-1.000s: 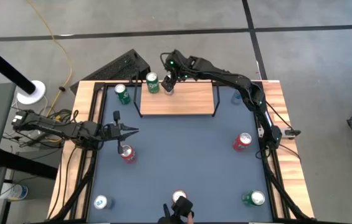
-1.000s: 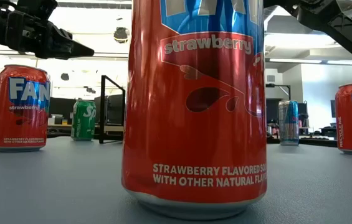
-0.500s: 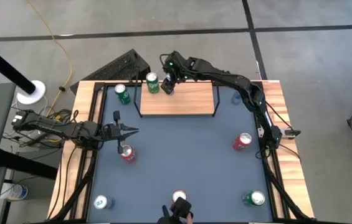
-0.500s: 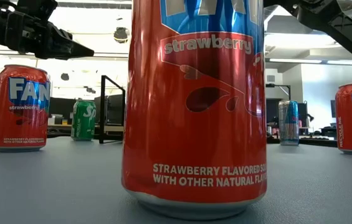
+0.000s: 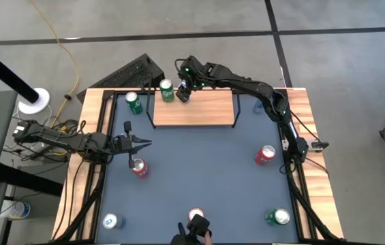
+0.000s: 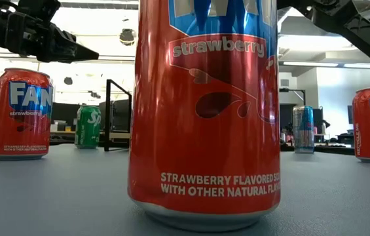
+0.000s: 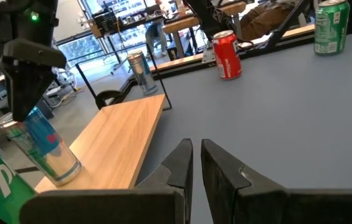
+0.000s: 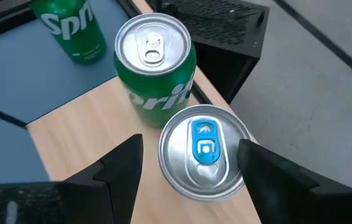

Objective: Place canned beverage on shelf
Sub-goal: Put the middle blue soda can on the shelf

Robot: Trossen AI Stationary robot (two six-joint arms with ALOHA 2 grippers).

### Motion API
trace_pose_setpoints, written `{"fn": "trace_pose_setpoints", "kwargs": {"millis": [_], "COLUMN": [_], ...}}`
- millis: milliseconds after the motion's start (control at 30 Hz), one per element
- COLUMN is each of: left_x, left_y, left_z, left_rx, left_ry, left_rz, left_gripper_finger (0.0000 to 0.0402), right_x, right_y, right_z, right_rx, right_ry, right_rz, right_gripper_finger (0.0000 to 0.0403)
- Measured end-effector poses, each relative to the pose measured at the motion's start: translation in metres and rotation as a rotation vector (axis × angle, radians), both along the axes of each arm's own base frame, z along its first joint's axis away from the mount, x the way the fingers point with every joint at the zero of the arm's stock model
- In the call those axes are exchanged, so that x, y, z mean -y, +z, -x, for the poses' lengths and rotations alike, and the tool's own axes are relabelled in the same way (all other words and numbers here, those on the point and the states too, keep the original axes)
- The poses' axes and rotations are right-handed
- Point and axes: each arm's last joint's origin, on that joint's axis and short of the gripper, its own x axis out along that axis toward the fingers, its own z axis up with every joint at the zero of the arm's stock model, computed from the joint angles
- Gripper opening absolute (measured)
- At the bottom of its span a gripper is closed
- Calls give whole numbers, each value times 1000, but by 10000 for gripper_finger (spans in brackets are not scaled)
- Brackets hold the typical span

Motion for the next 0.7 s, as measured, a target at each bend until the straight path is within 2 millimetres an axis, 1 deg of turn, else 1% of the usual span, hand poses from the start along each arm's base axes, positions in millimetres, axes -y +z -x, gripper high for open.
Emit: {"fn": "trace_pose_setpoints", "kwargs": {"millis": [33,100,433,600,700], "left_x": [0,0,0,0,0], "left_y": [0,0,0,0,0], "left_z": [0,0,0,0,0], "left_rx": [0,-1,-2,-2,-2], "left_ry": [0,0,11,12,11], "left_rz": [0,0,-1,-1,-1], "left_gripper_finger": [23,23,23,23,23], "right_x": [1,3,2,0,0], "right_y": [-4,-6,-10,-12,-12], "right_z": [-3,-6,-6,-5,-5], "right_rx": [0,10,-5,-13,-16], "right_ry": [7,11,12,-22,-62], "right_rz": [9,28,17,-23,-12], "right_gripper_finger": [270,270,270,270,270]}}
